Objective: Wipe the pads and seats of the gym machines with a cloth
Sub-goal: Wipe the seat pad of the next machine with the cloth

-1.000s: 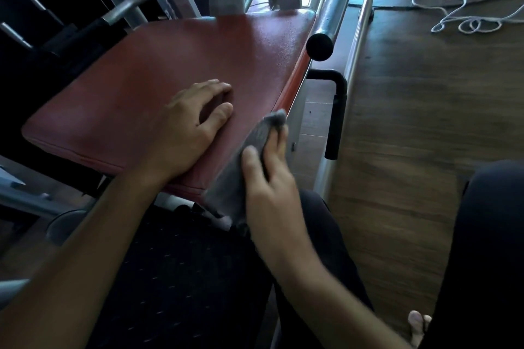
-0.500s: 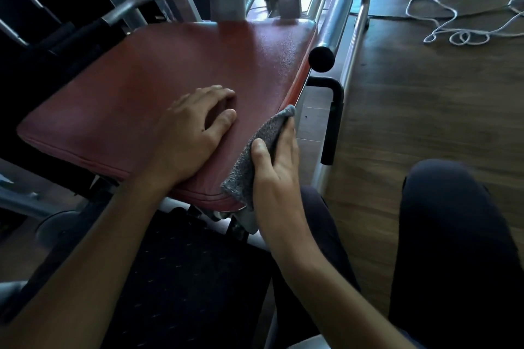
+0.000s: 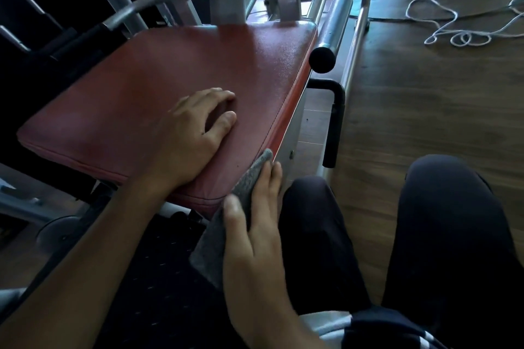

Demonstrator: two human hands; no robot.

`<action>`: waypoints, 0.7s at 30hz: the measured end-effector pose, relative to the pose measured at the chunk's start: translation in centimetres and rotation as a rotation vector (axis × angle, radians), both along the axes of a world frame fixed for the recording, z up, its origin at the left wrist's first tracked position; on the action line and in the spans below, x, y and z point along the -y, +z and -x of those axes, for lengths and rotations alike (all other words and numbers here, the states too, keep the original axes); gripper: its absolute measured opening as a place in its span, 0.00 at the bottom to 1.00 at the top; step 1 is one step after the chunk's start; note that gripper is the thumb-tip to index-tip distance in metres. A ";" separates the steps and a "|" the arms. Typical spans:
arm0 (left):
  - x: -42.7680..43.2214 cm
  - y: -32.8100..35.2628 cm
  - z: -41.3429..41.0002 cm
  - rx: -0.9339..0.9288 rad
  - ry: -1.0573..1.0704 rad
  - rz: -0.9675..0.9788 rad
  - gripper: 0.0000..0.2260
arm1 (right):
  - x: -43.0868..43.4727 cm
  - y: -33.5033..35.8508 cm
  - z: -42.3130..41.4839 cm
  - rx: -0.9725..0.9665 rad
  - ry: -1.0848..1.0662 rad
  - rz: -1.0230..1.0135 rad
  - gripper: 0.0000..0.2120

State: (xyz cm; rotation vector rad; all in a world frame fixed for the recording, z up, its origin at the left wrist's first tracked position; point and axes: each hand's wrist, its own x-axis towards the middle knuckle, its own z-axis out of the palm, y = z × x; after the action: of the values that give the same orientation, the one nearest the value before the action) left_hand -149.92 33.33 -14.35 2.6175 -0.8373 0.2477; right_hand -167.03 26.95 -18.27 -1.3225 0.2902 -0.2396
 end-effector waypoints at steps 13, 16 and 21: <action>0.3 0.2 0.3 -0.014 0.007 -0.018 0.26 | 3.7 -0.2 -4.2 0.003 -0.022 0.033 0.28; 0.5 0.2 0.1 0.000 0.008 -0.028 0.24 | 4.4 0.3 -5.1 -0.011 -0.059 0.046 0.26; 0.4 0.1 0.1 0.005 -0.002 -0.003 0.26 | 2.4 -0.4 -1.5 0.052 0.022 0.012 0.26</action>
State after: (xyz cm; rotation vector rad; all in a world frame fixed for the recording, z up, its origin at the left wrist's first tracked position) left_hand -149.97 32.96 -14.25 2.6203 -0.8421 0.2521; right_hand -165.52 24.50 -18.69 -1.3290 0.2307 -0.2573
